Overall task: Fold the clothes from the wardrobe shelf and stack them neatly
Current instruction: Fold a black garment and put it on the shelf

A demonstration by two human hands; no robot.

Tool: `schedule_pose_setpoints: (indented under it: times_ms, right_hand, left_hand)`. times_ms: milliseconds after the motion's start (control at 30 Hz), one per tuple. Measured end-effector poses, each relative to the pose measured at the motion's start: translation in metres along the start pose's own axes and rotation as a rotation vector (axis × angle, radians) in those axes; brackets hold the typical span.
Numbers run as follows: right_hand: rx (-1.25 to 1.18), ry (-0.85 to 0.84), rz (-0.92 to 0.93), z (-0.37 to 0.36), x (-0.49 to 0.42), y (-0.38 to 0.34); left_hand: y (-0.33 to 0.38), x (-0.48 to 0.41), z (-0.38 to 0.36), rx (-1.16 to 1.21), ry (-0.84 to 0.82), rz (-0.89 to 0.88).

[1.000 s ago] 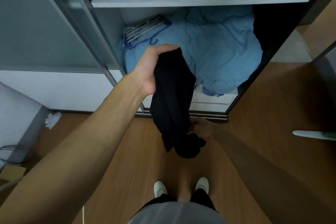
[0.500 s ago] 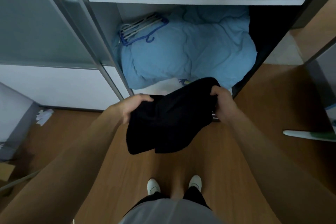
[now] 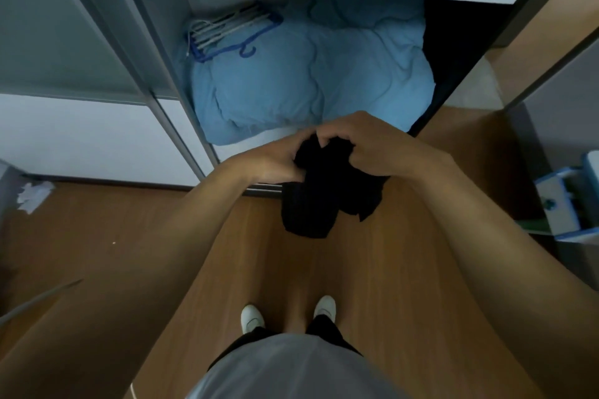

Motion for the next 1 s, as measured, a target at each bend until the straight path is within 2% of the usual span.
schedule_pose_setpoints:
  times_ms: [67, 133, 267, 333, 400, 467, 533, 633, 700, 767, 833, 933, 1000]
  right_hand:
    - [0.035, 0.026, -0.037, 0.005, 0.001, 0.006]
    - [0.022, 0.092, -0.097, 0.012, 0.005, 0.017]
    - [0.092, 0.242, -0.261, 0.023, 0.022, 0.047]
    - [0.131, 0.224, -0.331, 0.013, 0.027, 0.059]
    - [0.142, 0.164, -0.352, -0.005, 0.028, 0.061]
    - [0.160, 0.195, -0.329, -0.011, 0.029, 0.056]
    - [0.170, 0.351, -0.281, -0.002, 0.034, 0.046]
    - [0.141, 0.555, -0.253, 0.012, 0.038, 0.034]
    - [0.049, 0.607, -0.250, 0.014, 0.034, 0.027]
    - [-0.042, 0.619, -0.243, 0.013, 0.027, 0.022]
    - [-0.066, 0.630, -0.226, 0.012, 0.026, 0.022]
    - [0.006, 0.598, -0.178, 0.002, 0.030, 0.027]
    - [0.104, 0.547, -0.098, -0.011, 0.035, 0.023]
  left_hand:
    - [-0.006, -0.003, -0.010, -0.031, -0.033, 0.080]
    - [-0.010, -0.004, -0.016, -0.026, -0.040, 0.084]
    - [-0.017, 0.001, 0.007, 0.312, 0.179, 0.025]
    - [-0.022, 0.005, 0.018, 0.449, 0.250, 0.038]
    - [-0.024, 0.006, 0.022, 0.440, 0.241, 0.075]
    - [-0.028, 0.009, 0.025, 0.387, 0.220, 0.136]
    - [-0.035, 0.016, 0.022, 0.319, 0.137, 0.232]
    - [-0.048, 0.034, -0.002, 0.250, -0.192, 0.416]
    - [-0.053, 0.051, -0.020, 0.291, -0.379, 0.574]
    - [-0.056, 0.059, -0.027, 0.376, -0.452, 0.643]
    - [-0.056, 0.057, -0.021, 0.525, -0.399, 0.594]
    - [-0.050, 0.050, 0.006, 0.865, -0.192, 0.421]
    - [-0.050, 0.046, 0.023, 0.897, -0.041, 0.354]
Point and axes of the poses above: each hand's wrist, its own x-axis away from the middle knuckle, its own z-axis out of the back of the hand, y = z × x, the point moved 9 cm from there along -x, towards the middle knuckle, and after that the axes turned 13 degrees about x, right-handed, at the moved point
